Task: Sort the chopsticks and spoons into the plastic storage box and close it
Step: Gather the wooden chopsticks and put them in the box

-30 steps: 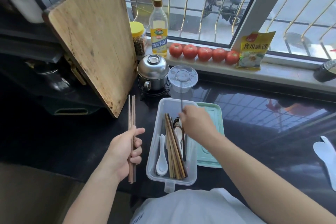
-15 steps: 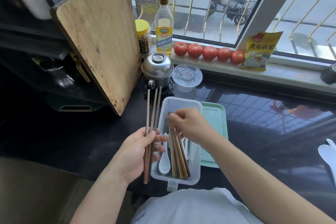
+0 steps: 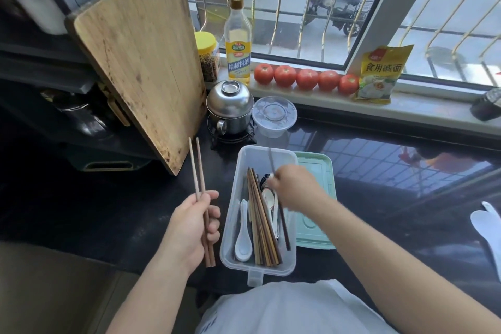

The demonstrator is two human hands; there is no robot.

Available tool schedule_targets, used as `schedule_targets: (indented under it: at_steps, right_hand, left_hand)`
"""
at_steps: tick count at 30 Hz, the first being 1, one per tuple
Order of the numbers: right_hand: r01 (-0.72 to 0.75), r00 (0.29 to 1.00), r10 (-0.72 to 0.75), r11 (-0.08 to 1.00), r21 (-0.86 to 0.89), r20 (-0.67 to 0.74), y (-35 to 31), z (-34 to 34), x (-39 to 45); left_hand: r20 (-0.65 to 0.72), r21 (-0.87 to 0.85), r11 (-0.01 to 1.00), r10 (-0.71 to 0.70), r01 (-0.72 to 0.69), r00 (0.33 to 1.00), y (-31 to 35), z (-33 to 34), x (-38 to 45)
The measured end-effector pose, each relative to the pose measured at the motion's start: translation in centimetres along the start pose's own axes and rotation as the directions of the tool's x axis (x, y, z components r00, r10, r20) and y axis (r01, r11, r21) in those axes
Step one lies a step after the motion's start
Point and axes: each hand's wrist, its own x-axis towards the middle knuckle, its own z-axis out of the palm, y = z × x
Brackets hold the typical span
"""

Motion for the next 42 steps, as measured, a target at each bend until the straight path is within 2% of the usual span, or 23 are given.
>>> schedule_targets:
  at_steps: [2,3,7,9,10,11,12,14,15,18,20,22,23,24,25,26,27,28,29,31,38,40,42]
  right_hand:
    - [0.049,0.986,-0.03,0.992,-0.116,0.164,-0.7,3.0,-0.1]
    - [0.055,0.982,-0.03,0.99,-0.131,0.185,-1.0,3.9,-0.1]
    - [0.095,0.984,-0.057,0.97,-0.223,0.17,-1.7,3.8,0.1]
    - [0.1,0.991,-0.078,0.97,-0.22,0.106,-1.9,2.9,0.0]
    - [0.079,0.994,-0.07,0.991,-0.112,0.086,-2.0,2.3,-0.2]
    - [0.053,0.995,-0.058,0.996,0.078,0.075,-2.0,1.8,-0.4]
    - [0.026,0.995,-0.053,0.953,0.3,0.083,-2.3,1.2,-0.8]
    - [-0.022,0.985,-0.091,0.768,0.64,0.144,-2.9,0.3,-2.0]
    - [-0.017,0.977,-0.135,0.721,0.693,0.165,-3.3,0.0,-2.8]
    - [0.028,0.968,-0.201,0.684,0.729,0.151,-4.4,0.1,-4.4]
    - [0.055,0.994,-0.104,0.641,0.765,0.015,-4.0,-0.1,-4.0]
    - [0.083,0.98,0.095,0.604,0.792,-0.175,-2.5,-0.6,-2.2]
    - [0.096,0.953,0.166,0.631,0.77,-0.255,-1.7,-1.0,-1.4]
    - [0.094,0.937,0.174,0.713,0.695,-0.305,-1.0,-1.3,-0.9]
    - [0.079,0.947,0.112,0.827,0.556,-0.302,-0.4,-1.2,-0.3]
    - [0.054,0.972,0.035,0.929,0.366,-0.233,-0.3,-0.9,-0.2]
    - [0.041,0.991,-0.02,0.987,0.156,-0.131,-0.3,-0.2,-0.2]
    - [0.059,0.998,-0.059,0.998,-0.001,-0.038,-0.5,0.7,-0.3]
    - [0.088,0.996,-0.086,0.993,-0.079,0.032,-0.6,1.8,-0.4]
    - [0.117,0.99,-0.105,0.985,-0.127,0.098,-0.9,3.6,-0.3]
    - [0.146,0.988,-0.13,0.957,-0.251,0.082,-1.6,3.4,-0.1]
    - [0.124,0.992,-0.125,0.982,-0.145,0.003,-1.8,2.4,-0.6]
    - [0.129,0.99,-0.133,0.987,0.091,0.05,-2.1,1.5,-1.8]
  left_hand:
    - [0.012,-0.017,1.0,-0.016,0.016,1.0,0.1,0.2,0.0]
    - [0.031,-0.018,1.0,-0.025,0.025,0.999,0.2,0.5,-0.1]
    - [0.103,-0.029,0.999,-0.038,0.041,0.994,0.6,0.7,-0.9]
    - [0.116,-0.018,0.999,-0.026,0.029,0.993,0.6,0.2,-1.1]
    - [0.13,-0.012,1.0,-0.018,0.02,0.991,0.4,-0.1,-1.1]
    - [0.152,-0.007,1.0,-0.011,0.012,0.988,0.3,-0.2,-1.2]
    - [0.183,0.001,1.0,-0.008,0.007,0.983,0.2,-0.2,-1.4]
    - [0.265,0.034,0.999,-0.024,0.015,0.964,0.0,0.1,-1.8]
    - [0.309,0.055,0.998,-0.039,0.023,0.95,0.0,0.4,-2.0]
    - [0.414,0.127,0.992,-0.065,0.013,0.908,0.3,1.4,-2.4]
    - [0.417,0.146,0.989,-0.054,-0.009,0.907,0.3,1.7,-2.1]
    - [0.322,0.164,0.985,-0.011,-0.045,0.947,-0.1,1.4,-1.4]
    - [0.254,0.182,0.981,0.017,-0.065,0.967,-0.3,1.1,-1.0]
    - [0.193,0.197,0.977,0.042,-0.081,0.98,-0.5,0.7,-0.7]
    - [0.145,0.193,0.977,0.059,-0.086,0.988,-0.6,0.3,-0.5]
    - [0.114,0.167,0.983,0.062,-0.081,0.992,-0.6,0.0,-0.4]
    - [0.1,0.127,0.99,0.053,-0.065,0.994,-0.6,-0.1,-0.4]
    - [0.102,0.083,0.995,0.038,-0.046,0.994,-0.6,0.1,-0.5]
    - [0.115,0.04,0.999,0.024,-0.029,0.993,-0.5,0.3,-0.7]
    - [0.156,-0.013,1.0,0.012,-0.01,0.988,-0.5,0.8,-1.0]
    - [0.183,0.036,0.999,0.032,-0.04,0.983,-0.6,0.0,-1.9]
    - [0.172,0.022,0.999,0.043,-0.047,0.984,-0.7,-0.1,-1.8]
    - [0.174,-0.019,0.998,0.056,-0.054,0.983,-0.8,0.2,-1.6]
